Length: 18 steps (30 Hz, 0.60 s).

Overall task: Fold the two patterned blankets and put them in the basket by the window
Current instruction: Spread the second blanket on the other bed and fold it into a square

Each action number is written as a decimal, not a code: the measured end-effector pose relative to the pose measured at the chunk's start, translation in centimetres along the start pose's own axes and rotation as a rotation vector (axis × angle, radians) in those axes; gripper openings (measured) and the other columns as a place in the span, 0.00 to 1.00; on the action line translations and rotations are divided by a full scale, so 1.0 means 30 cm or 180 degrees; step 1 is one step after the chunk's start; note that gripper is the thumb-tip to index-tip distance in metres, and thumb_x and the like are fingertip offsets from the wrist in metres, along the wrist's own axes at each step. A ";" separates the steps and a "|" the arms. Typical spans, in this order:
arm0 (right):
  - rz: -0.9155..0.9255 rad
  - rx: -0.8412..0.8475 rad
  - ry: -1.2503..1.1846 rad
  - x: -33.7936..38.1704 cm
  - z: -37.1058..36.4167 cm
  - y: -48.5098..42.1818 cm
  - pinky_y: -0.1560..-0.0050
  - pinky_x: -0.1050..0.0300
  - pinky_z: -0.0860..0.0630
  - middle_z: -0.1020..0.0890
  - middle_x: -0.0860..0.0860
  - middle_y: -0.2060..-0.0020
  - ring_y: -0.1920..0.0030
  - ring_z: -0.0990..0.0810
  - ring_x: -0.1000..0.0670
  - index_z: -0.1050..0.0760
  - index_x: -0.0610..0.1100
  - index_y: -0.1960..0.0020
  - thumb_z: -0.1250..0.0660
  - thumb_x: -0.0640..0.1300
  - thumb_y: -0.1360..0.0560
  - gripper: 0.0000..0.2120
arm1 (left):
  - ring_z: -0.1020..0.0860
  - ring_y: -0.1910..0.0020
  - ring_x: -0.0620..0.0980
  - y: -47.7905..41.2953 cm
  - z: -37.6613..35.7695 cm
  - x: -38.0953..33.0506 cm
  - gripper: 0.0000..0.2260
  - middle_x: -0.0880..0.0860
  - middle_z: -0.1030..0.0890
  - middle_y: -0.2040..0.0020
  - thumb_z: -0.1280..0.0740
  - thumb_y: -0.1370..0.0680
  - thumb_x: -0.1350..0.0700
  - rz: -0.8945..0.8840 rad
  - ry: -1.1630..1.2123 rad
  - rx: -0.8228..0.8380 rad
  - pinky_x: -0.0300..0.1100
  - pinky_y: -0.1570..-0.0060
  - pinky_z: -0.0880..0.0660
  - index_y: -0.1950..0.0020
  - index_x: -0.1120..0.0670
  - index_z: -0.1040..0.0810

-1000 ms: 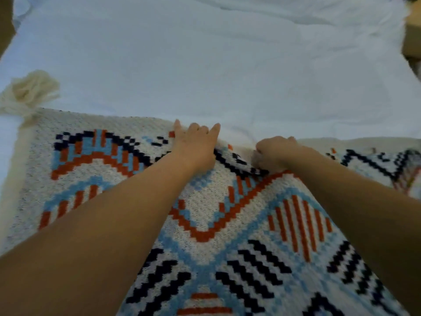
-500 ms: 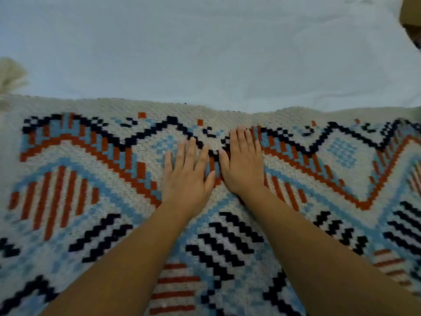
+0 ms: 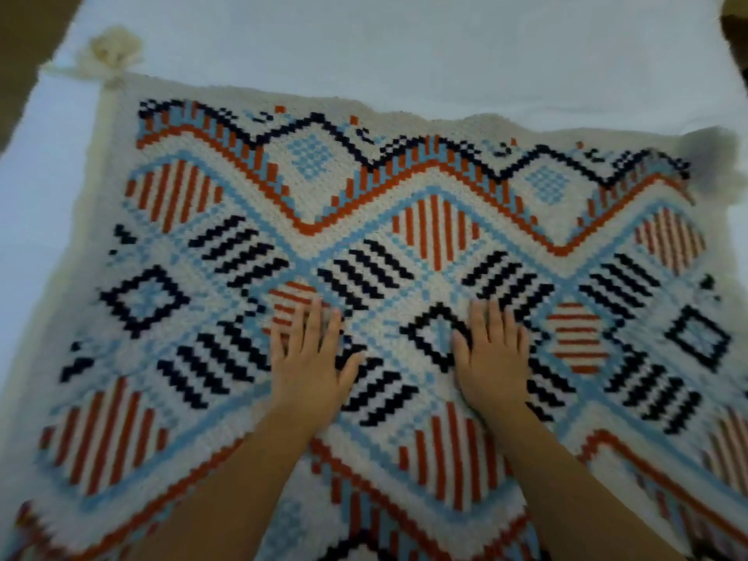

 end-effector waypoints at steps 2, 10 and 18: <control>-0.0525 0.0090 0.0094 -0.150 -0.015 0.115 0.26 0.46 0.61 0.54 0.48 0.23 0.24 0.57 0.46 0.61 0.51 0.24 0.59 0.60 0.21 0.29 | 0.61 0.25 0.53 0.103 -0.026 0.068 0.32 0.49 0.69 0.28 0.71 0.29 0.33 0.0128 -0.0148 0.0046 0.56 0.29 0.63 0.31 0.47 0.73; -0.0107 0.0097 -0.0463 0.031 -0.010 0.430 0.26 0.48 0.61 0.55 0.46 0.23 0.24 0.59 0.46 0.59 0.46 0.24 0.57 0.57 0.20 0.29 | 0.62 0.25 0.53 0.388 -0.082 0.035 0.28 0.52 0.60 0.23 0.60 0.21 0.40 -0.0119 -0.0185 0.0081 0.56 0.29 0.61 0.26 0.50 0.66; 0.0275 0.0438 -0.0111 0.055 -0.198 0.741 0.27 0.48 0.62 0.62 0.49 0.24 0.25 0.64 0.47 0.66 0.52 0.25 0.59 0.59 0.21 0.29 | 0.61 0.25 0.52 0.658 -0.245 0.147 0.29 0.51 0.62 0.23 0.61 0.23 0.37 -0.0239 -0.0232 0.0042 0.55 0.29 0.62 0.27 0.47 0.67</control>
Point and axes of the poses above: each hand's wrist, its own y-axis away from the middle knuckle, its own z-axis out of the back of the hand, x = y × z, the point moved 3 cm from there along -y, towards the middle knuckle
